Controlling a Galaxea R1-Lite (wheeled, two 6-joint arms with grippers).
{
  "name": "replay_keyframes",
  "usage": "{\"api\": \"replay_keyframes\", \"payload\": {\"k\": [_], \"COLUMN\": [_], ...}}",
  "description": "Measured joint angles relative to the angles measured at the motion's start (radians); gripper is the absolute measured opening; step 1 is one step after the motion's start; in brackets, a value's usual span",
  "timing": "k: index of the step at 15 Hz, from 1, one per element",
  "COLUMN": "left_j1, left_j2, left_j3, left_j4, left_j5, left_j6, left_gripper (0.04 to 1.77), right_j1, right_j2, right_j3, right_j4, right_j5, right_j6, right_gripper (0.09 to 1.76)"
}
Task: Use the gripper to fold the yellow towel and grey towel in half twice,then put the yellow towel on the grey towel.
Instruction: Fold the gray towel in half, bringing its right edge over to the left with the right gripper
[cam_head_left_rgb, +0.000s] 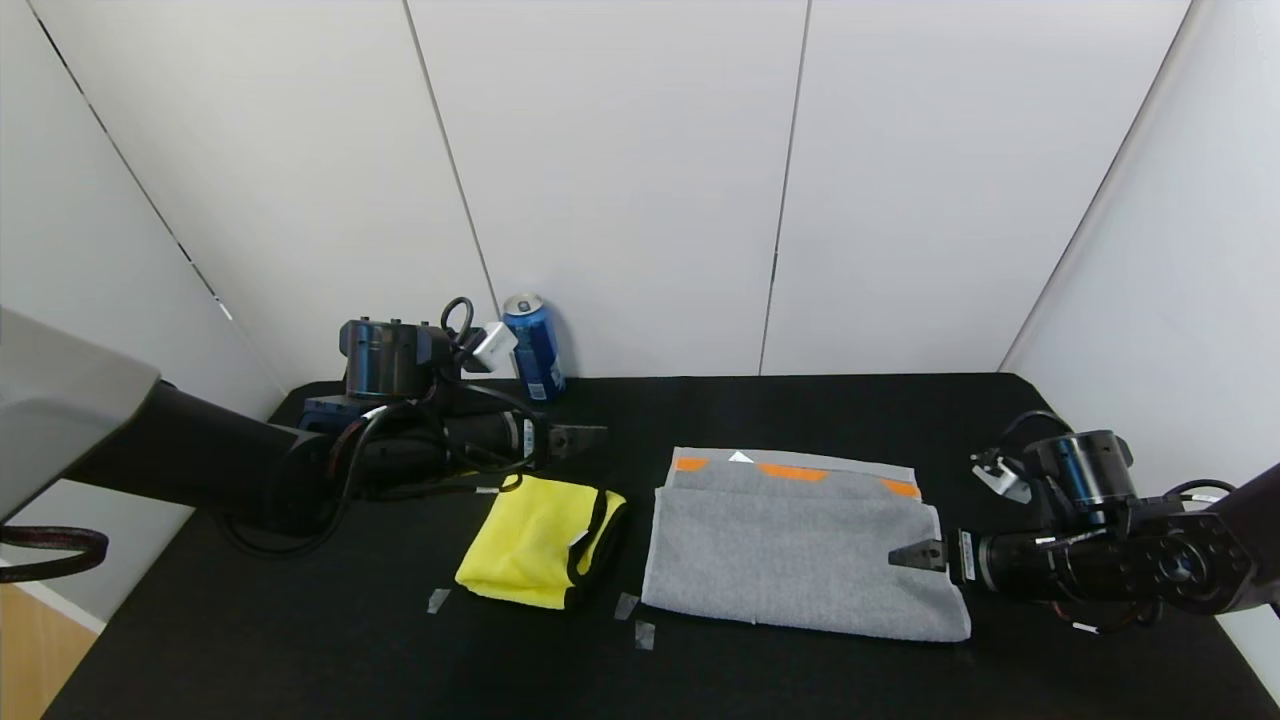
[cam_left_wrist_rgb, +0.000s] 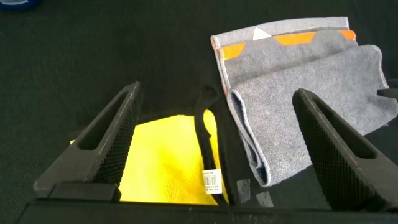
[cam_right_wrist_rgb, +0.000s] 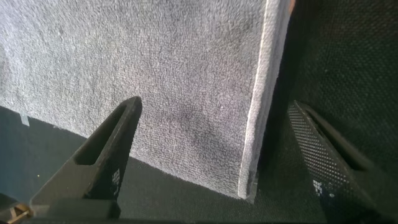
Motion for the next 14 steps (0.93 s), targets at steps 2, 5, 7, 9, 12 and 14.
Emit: {"api": "replay_keyframes", "payload": {"k": [2,5,7,9,12,14], "left_j1": [0.000,0.002,0.002,0.001,0.001,0.002], "left_j2": [-0.001,0.000,0.001,0.003,0.004,0.004], "left_j3": [0.000,0.000,0.000,-0.001,-0.001,0.000], "left_j4": [-0.001,-0.001,0.000,0.000,-0.001,-0.002], "left_j5": [0.000,0.000,0.000,0.000,0.000,0.000], "left_j6": [0.000,0.000,0.000,0.000,0.000,0.000], "left_gripper": [1.70,1.70,1.70,1.71,1.71,1.71], "right_j1": [0.014,0.027,0.030,0.036,0.038,0.042], "right_j2": [0.004,0.008,0.012,0.016,0.017,0.018], "right_j3": [-0.002,-0.008,-0.015,-0.020,-0.020,-0.019], "right_j4": [0.000,-0.001,-0.004,-0.003,-0.002,-0.001], "right_j5": [-0.001,-0.001,-0.001,-0.001,0.000,0.000], "right_j6": [0.001,0.002,0.004,0.004,0.004,0.005], "right_gripper": [1.70,1.70,1.70,1.70,1.70,1.59]}}
